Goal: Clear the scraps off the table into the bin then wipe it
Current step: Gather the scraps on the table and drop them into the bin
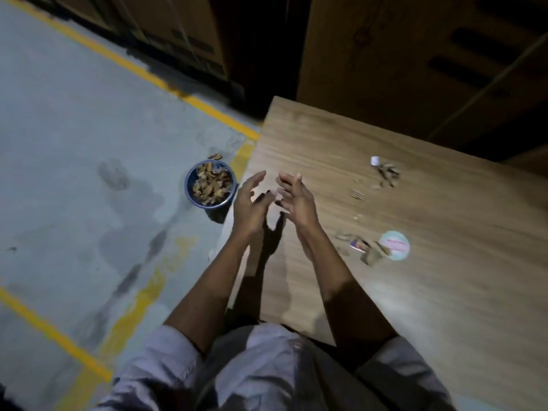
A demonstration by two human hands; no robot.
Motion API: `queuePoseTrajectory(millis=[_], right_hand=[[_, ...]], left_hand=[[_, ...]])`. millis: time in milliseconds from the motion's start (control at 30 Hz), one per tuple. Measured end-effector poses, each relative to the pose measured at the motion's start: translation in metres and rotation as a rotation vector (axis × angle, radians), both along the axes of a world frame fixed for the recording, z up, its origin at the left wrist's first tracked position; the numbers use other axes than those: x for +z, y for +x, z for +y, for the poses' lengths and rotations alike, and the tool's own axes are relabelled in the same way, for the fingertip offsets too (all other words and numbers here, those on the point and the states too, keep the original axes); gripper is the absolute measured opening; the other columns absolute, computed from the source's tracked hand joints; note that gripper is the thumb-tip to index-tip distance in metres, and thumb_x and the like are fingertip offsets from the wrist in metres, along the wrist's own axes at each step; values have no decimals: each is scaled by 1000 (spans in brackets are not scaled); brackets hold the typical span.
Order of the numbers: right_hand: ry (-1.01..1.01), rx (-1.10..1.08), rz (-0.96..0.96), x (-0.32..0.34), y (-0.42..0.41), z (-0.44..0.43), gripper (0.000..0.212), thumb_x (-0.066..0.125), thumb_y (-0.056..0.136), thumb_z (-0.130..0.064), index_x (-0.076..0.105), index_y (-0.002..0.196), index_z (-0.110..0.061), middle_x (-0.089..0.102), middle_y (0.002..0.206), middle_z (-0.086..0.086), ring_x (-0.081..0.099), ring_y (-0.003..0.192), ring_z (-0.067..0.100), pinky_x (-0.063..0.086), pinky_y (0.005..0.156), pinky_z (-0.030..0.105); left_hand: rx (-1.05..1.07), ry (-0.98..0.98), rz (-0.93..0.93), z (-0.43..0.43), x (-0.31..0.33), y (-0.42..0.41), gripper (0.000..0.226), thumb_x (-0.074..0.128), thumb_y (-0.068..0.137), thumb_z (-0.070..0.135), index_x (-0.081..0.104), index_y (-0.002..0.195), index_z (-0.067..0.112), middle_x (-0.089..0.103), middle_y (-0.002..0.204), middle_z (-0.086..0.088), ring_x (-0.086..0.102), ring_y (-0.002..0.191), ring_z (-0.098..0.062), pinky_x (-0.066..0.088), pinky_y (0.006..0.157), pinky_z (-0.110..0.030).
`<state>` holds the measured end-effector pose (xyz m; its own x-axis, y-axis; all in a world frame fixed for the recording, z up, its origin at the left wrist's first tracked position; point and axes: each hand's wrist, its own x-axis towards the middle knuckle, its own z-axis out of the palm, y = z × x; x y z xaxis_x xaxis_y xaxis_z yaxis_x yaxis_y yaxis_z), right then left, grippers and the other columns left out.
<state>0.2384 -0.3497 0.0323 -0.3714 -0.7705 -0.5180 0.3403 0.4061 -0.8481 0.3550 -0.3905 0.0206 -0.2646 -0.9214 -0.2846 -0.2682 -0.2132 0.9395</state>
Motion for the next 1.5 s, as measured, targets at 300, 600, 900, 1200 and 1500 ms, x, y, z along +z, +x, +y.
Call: queuePoseTrajectory(millis=[300,600,900,1200,1500], right_hand=[[42,3,874,-45,-102,192,50,44,100,-57,59,139,-29,43,159,4,30,152,23,28,121,41],[277,-13,783,-84,-140,245,75,67,91,-48,41,155,-18,23,168,12,16,156,31,17,126,45],[157,91,749,-97,-112,226,101,81,82,-45,23,162,-24,10,172,5,4,159,24,15,127,47],[23,225,1195,-123,-82,189,73,60,91,-62,36,156,-40,15,171,6,4,159,31,11,124,50],[48,394,1694,-124,-84,151,35,41,106,-49,59,109,-19,60,107,5,55,92,27,44,74,41]], left_hand=[[-343,-240,-364,146,-39,-57,106,82,83,33,15,163,18,-2,172,-8,-8,159,-27,-1,125,-40],[-548,18,-301,198,-51,-91,118,68,75,13,-11,162,12,-17,170,-4,-23,156,-22,-10,127,-47],[-330,242,63,189,-36,-102,104,49,75,-11,3,163,22,18,170,-2,30,153,-18,46,55,-16],[-187,277,83,183,-42,-65,95,46,78,-15,14,163,12,21,170,-7,22,156,-17,52,80,-15],[-301,167,-89,159,-31,-61,91,55,70,12,32,158,12,39,161,-4,37,148,-17,40,118,-46]])
